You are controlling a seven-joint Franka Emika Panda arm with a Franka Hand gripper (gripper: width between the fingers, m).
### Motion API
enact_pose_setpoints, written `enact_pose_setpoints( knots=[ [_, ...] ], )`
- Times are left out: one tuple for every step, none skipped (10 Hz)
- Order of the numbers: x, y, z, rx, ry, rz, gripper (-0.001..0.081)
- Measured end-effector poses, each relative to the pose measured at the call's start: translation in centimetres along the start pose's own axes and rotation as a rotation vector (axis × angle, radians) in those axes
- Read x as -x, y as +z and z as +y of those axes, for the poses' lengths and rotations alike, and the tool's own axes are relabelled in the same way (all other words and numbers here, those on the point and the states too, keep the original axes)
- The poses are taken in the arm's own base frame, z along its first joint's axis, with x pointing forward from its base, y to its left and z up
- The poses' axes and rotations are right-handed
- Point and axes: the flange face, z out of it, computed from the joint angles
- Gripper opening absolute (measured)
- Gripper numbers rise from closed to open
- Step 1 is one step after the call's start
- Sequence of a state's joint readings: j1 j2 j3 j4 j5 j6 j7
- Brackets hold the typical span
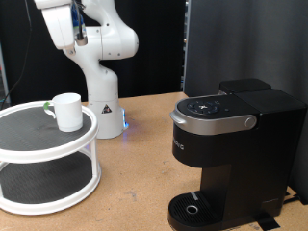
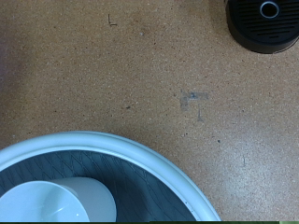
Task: Make a cup of coffee with the keurig machine
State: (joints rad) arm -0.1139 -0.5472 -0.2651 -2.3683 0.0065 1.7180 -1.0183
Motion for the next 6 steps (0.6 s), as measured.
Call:
enact_pose_setpoints(
  knots=[
    [-0.1, 0.0, 0.0, 0.002, 0.005, -0.005, 0.0004],
    [0.0, 0.1, 0.0, -0.004, 0.021, 0.003, 0.0004],
    [0.5, 0.1, 0.2, -0.024, 0.049, 0.038, 0.0004],
    [1.3, 0.0, 0.5, -0.044, 0.074, 0.075, 0.0004],
    [2.3, 0.0, 0.8, -0.060, 0.096, 0.109, 0.0004],
    [3.5, 0.0, 1.0, -0.073, 0.108, 0.136, 0.0004]
  ],
)
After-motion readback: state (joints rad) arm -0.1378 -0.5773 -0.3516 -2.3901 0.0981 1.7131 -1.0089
